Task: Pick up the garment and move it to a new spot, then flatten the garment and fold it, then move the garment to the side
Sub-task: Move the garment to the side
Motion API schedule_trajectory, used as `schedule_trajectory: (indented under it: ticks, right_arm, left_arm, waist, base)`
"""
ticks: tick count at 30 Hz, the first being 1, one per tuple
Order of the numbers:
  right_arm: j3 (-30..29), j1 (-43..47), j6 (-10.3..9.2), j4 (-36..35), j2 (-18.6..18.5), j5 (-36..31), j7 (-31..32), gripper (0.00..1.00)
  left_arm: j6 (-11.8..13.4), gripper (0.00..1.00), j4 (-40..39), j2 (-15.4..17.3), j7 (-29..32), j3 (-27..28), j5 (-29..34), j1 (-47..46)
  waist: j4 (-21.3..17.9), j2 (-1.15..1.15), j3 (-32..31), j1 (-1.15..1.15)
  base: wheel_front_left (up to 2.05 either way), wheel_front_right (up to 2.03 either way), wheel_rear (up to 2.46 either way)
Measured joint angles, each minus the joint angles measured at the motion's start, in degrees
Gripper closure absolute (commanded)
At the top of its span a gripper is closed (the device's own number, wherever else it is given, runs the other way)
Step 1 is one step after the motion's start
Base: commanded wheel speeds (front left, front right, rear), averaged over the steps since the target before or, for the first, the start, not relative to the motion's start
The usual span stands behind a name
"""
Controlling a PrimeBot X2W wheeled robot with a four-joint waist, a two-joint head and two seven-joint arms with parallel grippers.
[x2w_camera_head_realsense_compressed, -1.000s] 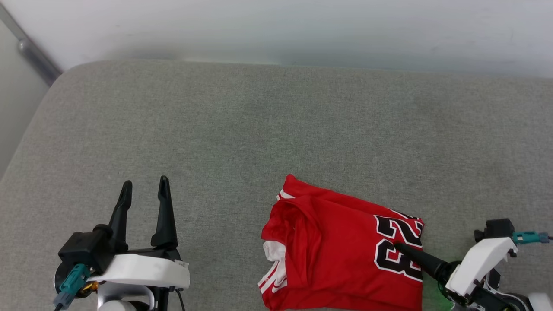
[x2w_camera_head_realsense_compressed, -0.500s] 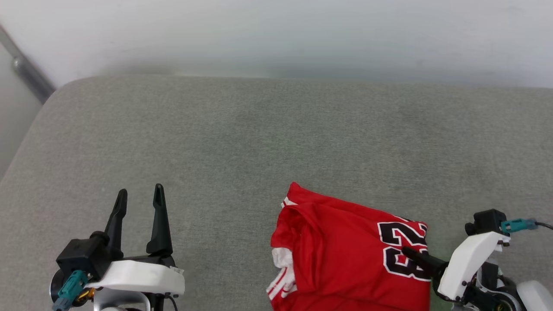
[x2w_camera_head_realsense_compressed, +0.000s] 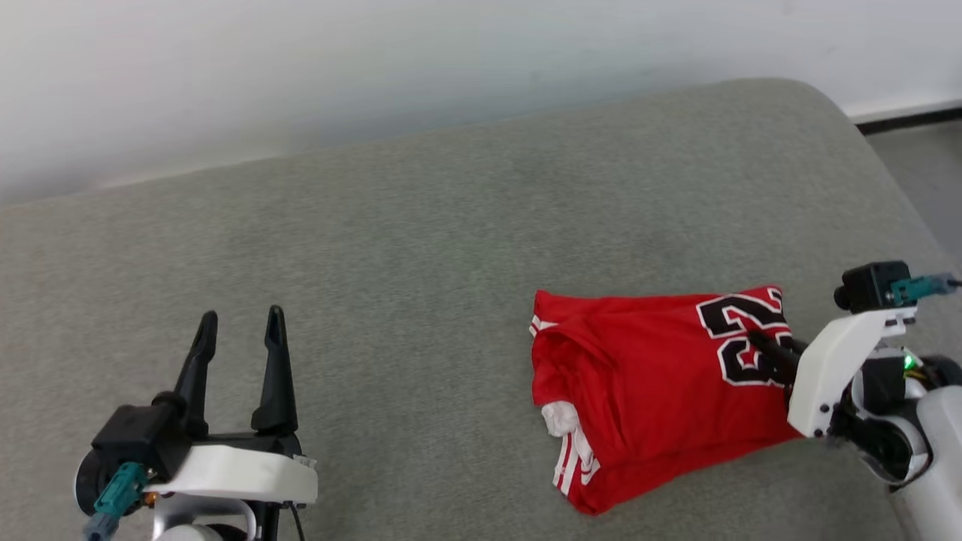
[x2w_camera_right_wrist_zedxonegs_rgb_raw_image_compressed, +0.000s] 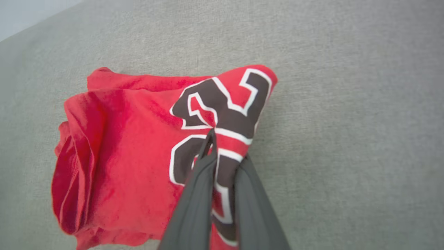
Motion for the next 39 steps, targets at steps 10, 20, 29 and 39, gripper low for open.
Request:
schedule_trajectory:
  ticks: [10,20,29,39]
  right_arm:
    - [-2.5,-13.4,0.00,7.5,-5.0,-0.3,-9.1,1.00]
    - [-10.4,-25.1,0.01,18.2,-11.2,-4.4,-22.8,1.00]
    - [-11.5,-29.3,0.01,28.2,-9.8,-7.6,-30.1,1.00]
    - [-14.4,-30.9,0.01,36.8,-10.4,-12.2,-37.6,0.00]
  left_arm:
    - [-3.0,0.00,-4.3,3.4,5.8,-3.5,4.5,-13.5]
    - [-6.4,0.00,-5.7,4.0,9.0,-6.7,8.0,-27.4]
    - [-7.1,0.00,-4.9,3.5,8.6,-7.9,8.5,-30.4]
    - [-7.0,0.00,-1.0,2.2,5.8,-8.1,6.9,-28.4]
  waist:
    - [-9.6,0.00,10.3,0.00]
    - [-9.7,0.00,26.2,0.01]
    - [-6.5,0.00,33.6,0.02]
    - [-4.6,0.00,29.8,0.01]
  base:
    - [0.00,0.00,0.00]
    - [0.00,0.00,0.00]
    - [0.00,0.00,0.00]
    - [0.00,0.00,0.00]
